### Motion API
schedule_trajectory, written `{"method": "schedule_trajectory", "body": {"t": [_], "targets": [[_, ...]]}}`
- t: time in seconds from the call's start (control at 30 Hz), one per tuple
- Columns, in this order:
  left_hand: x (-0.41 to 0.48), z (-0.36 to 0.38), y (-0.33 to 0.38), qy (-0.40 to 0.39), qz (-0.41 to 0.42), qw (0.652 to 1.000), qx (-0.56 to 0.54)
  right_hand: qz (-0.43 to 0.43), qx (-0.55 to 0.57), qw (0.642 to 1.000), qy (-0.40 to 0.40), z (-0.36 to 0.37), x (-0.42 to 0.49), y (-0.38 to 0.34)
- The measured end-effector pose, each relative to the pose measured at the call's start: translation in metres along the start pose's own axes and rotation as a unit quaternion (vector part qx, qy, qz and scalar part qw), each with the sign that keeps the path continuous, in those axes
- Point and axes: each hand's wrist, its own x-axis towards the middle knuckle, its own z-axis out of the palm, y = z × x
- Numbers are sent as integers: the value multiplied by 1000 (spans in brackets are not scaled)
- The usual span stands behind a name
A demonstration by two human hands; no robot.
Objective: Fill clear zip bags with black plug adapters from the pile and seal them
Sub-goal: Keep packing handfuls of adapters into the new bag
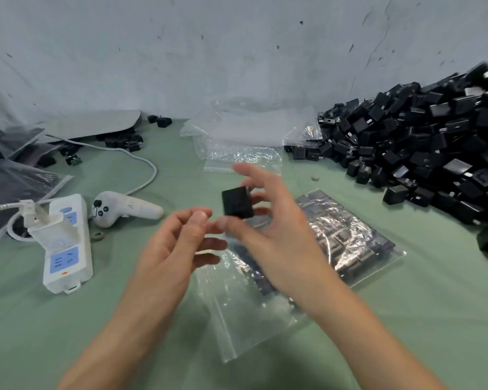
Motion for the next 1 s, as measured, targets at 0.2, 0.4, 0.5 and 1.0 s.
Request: {"method": "schedule_trajectory", "body": {"t": [0.2, 0.4, 0.5, 1.0], "targets": [[1, -6, -3, -26, -49, 993, -106, -96, -149, 984, -4, 31, -14, -2], [3, -60, -11, 130, -66, 982, 117, -116, -226, 967, -31, 12, -7, 6], [-4, -72, -19, 133, -151, 975, 97, -50, -243, 969, 5, -5, 1, 19], [-33, -36, -24, -165, 15, 917, 362, 91, -352, 931, -4, -34, 2, 53]]}}
